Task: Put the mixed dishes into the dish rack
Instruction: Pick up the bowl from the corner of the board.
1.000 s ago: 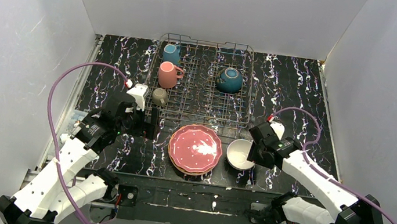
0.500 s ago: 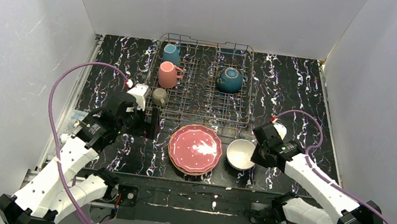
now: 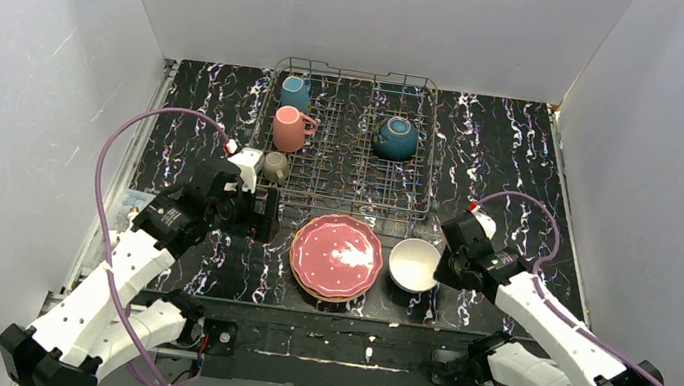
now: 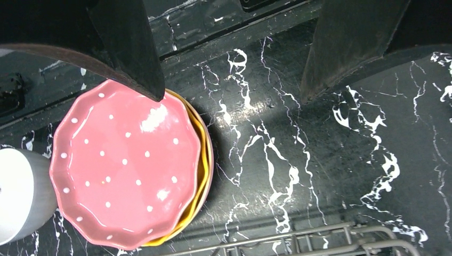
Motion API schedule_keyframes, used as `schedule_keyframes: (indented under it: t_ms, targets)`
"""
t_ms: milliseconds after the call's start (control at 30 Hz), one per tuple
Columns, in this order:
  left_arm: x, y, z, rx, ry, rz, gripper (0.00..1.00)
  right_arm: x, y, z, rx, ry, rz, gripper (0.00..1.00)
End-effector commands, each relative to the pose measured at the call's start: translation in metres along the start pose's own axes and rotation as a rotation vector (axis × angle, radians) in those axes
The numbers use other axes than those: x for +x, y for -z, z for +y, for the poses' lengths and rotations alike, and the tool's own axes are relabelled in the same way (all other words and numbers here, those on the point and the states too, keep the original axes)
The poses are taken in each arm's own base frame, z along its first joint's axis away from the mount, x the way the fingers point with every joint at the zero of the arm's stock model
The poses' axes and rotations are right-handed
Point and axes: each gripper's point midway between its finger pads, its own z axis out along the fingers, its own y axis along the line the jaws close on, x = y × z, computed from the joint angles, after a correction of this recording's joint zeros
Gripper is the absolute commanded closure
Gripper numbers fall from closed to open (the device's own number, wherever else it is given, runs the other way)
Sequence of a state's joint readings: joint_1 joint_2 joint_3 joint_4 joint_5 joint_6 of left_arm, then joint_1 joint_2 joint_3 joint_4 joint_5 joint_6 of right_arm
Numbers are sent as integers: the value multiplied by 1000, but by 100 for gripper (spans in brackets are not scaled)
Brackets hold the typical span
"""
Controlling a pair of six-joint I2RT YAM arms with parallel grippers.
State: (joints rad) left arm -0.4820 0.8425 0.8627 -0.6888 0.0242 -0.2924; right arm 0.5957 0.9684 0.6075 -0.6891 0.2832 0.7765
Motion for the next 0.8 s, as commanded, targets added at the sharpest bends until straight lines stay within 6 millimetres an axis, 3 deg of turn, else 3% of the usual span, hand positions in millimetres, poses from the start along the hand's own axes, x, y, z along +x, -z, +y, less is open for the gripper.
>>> schedule_keyframes:
  t_ms: [0, 333, 567, 767]
  targets:
    - [8, -3, -12, 75, -30, 46, 2, -21, 15, 20, -98, -16, -74, 99]
    - [8, -5, -21, 122, -35, 65, 2, -42, 46, 25, -128, 29, -131, 99]
    - [-4, 9, -32, 160, -10, 54, 2, -59, 71, 34, -162, 83, -158, 99]
    - [-12, 25, -38, 182, -7, 40, 2, -69, 80, 42, -166, 138, -157, 99]
